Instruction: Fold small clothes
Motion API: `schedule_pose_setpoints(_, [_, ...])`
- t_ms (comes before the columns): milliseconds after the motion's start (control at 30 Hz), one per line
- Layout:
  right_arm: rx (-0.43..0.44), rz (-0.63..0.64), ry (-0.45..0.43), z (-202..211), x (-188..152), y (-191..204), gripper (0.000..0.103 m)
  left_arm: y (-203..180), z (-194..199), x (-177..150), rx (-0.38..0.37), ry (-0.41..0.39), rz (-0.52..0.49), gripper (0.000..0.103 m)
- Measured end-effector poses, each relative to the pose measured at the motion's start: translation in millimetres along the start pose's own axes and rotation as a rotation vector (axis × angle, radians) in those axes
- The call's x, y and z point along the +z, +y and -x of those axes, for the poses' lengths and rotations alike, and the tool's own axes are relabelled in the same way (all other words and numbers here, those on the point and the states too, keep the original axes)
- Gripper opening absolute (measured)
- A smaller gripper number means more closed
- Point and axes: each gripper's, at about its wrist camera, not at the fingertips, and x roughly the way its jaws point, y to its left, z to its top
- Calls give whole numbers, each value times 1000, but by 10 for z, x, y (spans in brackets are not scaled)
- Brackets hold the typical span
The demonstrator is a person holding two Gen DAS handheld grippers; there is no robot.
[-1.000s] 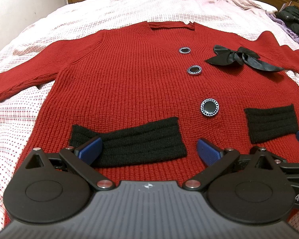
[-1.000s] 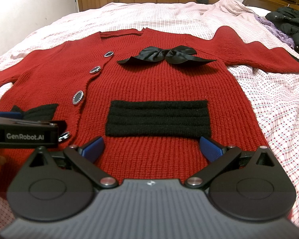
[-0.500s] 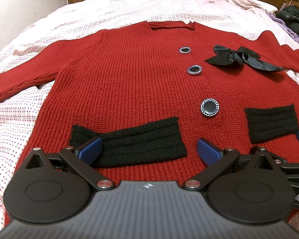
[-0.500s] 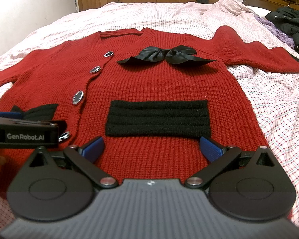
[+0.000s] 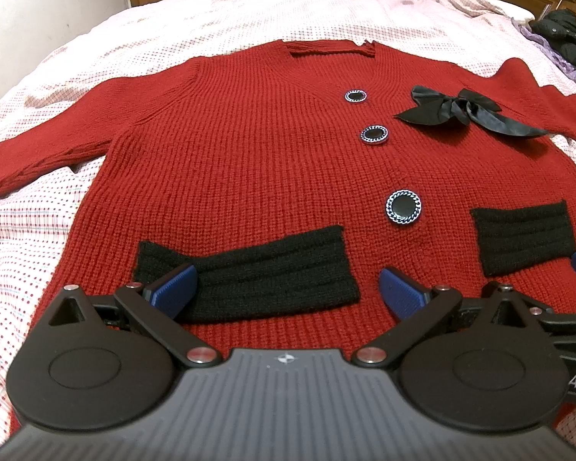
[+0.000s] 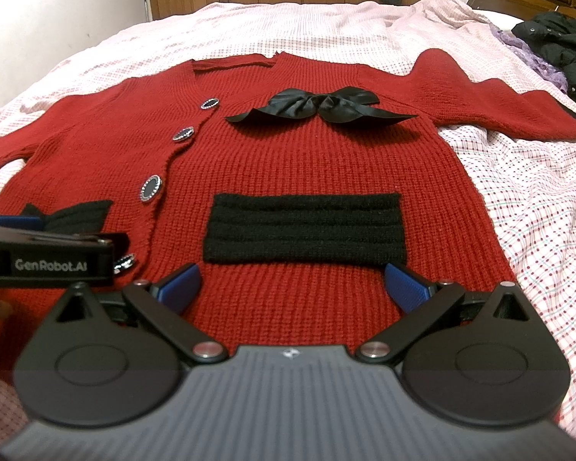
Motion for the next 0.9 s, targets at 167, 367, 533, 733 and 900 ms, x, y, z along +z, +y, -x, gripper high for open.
schedule_pose_setpoints(167, [46,2,24,25,93,-75,103,40,-8,58,-16,15,5,103])
schedule_pose_setpoints(367, [121,-49,29,164,240,-320,103,164,92,187,-58,43,57,103])
schedule_pose_setpoints(533, [133,-86,-9,309,383,-592,103,225,171,309,-79,43,106,103])
schedule_pose_setpoints(733, [134,-133,-36,272,597,-997,103,179,283,471,-76,6,88,103])
schedule_pose_setpoints(900, [53,-192,-94,225,801,-1491,103,62,236,641,-67,1,75,103])
